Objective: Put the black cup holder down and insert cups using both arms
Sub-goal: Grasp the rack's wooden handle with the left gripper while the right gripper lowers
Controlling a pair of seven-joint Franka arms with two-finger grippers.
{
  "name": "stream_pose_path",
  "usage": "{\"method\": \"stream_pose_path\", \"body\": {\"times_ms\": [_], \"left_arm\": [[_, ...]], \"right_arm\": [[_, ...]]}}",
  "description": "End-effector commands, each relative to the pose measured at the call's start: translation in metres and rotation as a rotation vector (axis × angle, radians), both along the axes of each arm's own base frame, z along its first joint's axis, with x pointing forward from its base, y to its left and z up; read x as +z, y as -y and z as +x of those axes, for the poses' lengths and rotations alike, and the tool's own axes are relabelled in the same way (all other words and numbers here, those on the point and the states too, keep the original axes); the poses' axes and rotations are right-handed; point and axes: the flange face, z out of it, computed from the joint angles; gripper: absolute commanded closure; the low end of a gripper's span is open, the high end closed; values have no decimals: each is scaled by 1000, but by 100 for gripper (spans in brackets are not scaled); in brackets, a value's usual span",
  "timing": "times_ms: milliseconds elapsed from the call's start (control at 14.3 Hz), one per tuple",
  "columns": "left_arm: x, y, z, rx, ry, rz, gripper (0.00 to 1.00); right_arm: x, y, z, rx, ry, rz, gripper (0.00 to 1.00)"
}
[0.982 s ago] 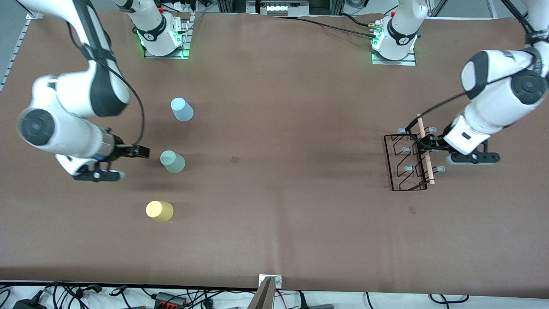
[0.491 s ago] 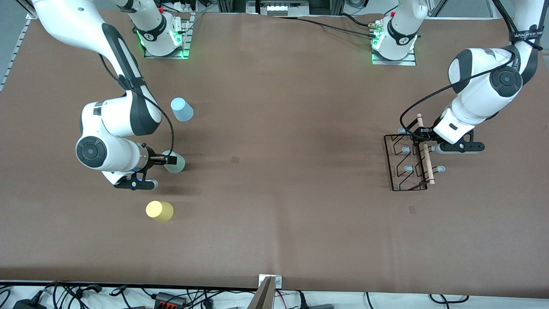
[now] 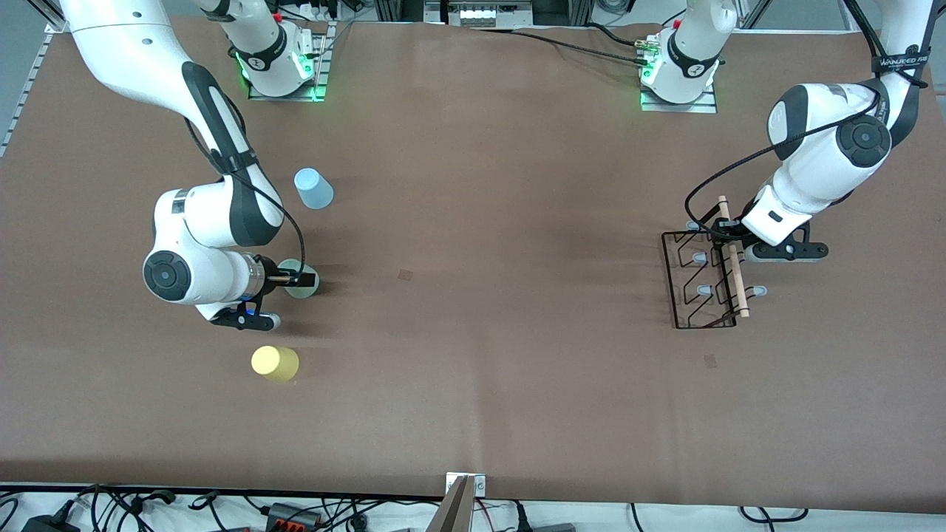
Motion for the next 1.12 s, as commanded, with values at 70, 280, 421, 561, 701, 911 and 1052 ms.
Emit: {"method": "stream_pose_path", "body": {"times_ms": [70,280,421,561,701,911,1052], "left_arm": [[1,-2,-2,-6,9,14,58],[8,-2,0,32,-9,14,89],[23,0,10,51,-35,14,93],[40,5,22,63,-79,17,96],[60,16,34,84,-103,5,96],[93,81,58,23,-65,-8,96],[99,136,75,9,-49,-33,96]], "right_arm": [[-3,6,1,-22,3,-3,0],[-7,6,0,-11,-4,-14,0],[-10,5,-1,-11,-14,-16,0],[-15,8,-2,-18,-23,-19,0],[-16,6,-3,-18,-26,-19,0],[-22,5,-4,-16,-38,-22,0],[-23,3,-5,-14,-40,-21,0]]}}
